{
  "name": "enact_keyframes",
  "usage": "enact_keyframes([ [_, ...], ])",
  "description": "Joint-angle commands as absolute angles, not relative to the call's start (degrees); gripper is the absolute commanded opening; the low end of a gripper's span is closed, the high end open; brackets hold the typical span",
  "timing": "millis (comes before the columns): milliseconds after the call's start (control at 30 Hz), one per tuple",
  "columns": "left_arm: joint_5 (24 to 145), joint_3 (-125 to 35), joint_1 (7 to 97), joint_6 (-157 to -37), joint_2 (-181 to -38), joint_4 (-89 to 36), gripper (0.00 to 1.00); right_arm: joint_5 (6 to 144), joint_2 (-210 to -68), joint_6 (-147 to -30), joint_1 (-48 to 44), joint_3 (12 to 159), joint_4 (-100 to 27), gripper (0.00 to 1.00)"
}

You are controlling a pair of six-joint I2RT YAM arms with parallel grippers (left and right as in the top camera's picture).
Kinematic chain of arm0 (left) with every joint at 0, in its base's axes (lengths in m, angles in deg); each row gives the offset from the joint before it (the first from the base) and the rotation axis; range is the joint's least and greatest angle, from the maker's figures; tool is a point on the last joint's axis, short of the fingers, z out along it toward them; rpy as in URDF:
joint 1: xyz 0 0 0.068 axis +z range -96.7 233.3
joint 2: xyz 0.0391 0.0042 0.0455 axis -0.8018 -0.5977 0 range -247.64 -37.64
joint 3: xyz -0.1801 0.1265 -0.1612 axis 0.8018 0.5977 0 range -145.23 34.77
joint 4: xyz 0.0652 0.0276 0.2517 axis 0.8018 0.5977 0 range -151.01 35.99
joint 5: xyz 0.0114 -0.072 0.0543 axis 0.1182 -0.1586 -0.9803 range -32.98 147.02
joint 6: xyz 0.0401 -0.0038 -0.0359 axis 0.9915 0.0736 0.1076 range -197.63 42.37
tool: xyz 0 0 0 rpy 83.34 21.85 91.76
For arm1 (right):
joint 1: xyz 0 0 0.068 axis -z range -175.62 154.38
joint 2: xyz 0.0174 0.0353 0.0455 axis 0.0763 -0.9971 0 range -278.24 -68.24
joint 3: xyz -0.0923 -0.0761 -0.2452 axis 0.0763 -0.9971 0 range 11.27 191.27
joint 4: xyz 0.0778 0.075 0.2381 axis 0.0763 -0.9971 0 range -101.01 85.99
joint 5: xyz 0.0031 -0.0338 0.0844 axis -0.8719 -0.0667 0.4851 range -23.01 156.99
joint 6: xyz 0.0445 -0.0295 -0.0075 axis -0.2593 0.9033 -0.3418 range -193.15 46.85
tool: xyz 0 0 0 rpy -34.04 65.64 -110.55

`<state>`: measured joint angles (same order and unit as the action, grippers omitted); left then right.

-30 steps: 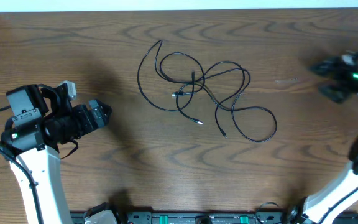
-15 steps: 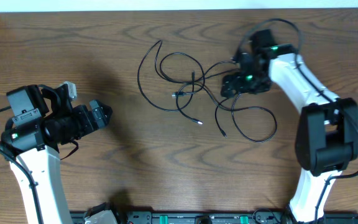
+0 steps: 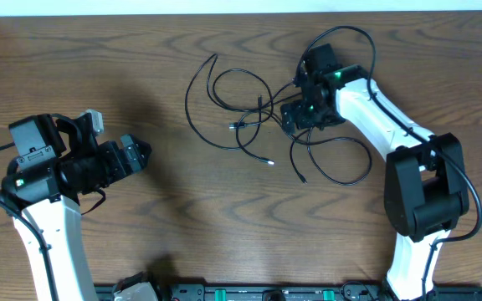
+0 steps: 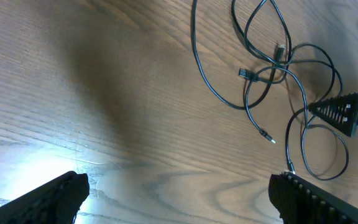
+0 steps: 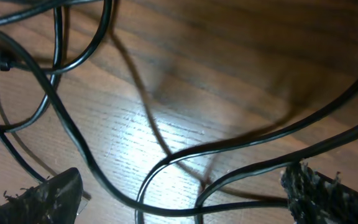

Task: Untangle cables

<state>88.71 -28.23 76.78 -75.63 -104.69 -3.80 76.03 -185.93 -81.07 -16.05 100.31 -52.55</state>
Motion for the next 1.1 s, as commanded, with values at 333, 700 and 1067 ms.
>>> enact_keyframes([
  [333,89.6,-29.0,77.0,-74.4,-104.1,-3.6,0.98,75.5,-184.6,-81.1,-20.0,91.1,-51.3,0.99],
  [700,89.6,-29.0,77.0,-74.4,-104.1,-3.5,0.98,75.5,-184.6,-80.6,-19.9,83.8,-44.7,0.91],
  [1067,89.6,-29.0,77.0,-74.4,-104.1,-3.4,0.98,75.5,-184.6,-80.8,-19.9,83.7,-43.3,0.17],
])
